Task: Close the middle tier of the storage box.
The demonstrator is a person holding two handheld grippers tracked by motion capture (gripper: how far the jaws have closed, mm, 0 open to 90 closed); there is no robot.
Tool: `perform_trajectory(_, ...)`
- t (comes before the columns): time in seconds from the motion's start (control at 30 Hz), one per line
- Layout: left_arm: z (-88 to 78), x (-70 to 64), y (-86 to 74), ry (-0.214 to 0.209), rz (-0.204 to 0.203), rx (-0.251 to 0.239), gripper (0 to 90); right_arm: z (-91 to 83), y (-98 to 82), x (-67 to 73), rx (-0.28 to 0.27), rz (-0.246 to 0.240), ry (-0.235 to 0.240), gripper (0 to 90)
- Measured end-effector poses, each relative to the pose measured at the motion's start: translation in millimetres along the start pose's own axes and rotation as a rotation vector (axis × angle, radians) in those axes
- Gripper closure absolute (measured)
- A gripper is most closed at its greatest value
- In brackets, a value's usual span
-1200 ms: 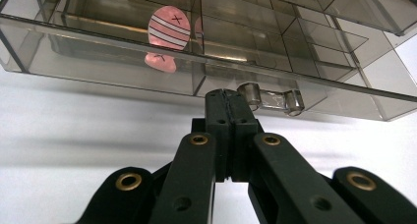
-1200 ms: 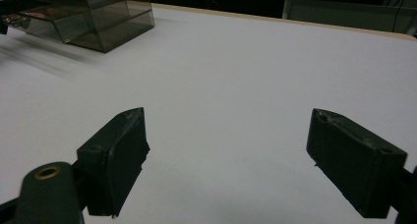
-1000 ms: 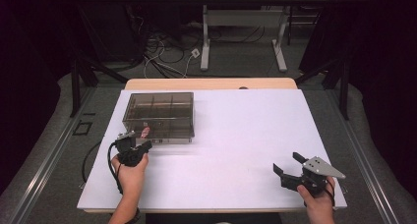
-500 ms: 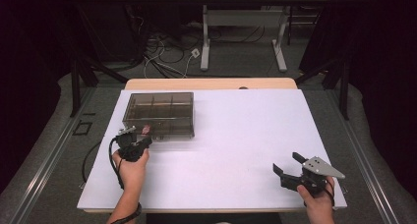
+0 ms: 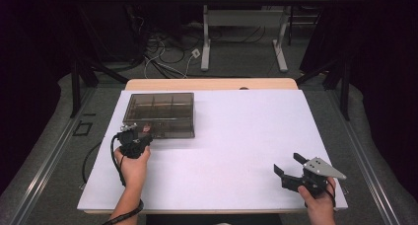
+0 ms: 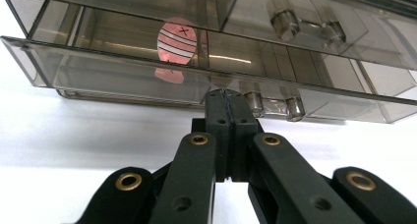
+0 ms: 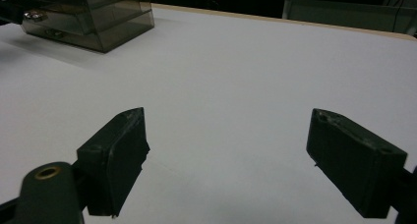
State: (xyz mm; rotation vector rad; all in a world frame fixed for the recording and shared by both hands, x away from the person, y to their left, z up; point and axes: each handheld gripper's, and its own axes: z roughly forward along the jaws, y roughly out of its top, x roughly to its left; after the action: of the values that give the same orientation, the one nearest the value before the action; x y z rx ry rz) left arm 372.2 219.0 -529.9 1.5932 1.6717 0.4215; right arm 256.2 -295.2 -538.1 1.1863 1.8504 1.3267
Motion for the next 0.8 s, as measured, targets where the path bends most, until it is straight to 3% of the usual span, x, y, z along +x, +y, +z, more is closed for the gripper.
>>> perform_trajectory(0.57,7.5,-2.5,7.3,0.011,0.001,-0.002,90.0,0.6,-1.7,-1.6,-0.011,0.002,0.0,14.9)
perform_trajectory(0.8,11.1,-2.4,9.3,0.013,-0.003,-0.011,90.0,-1.1,-2.3,-1.2,0.01,0.004,0.0,14.9)
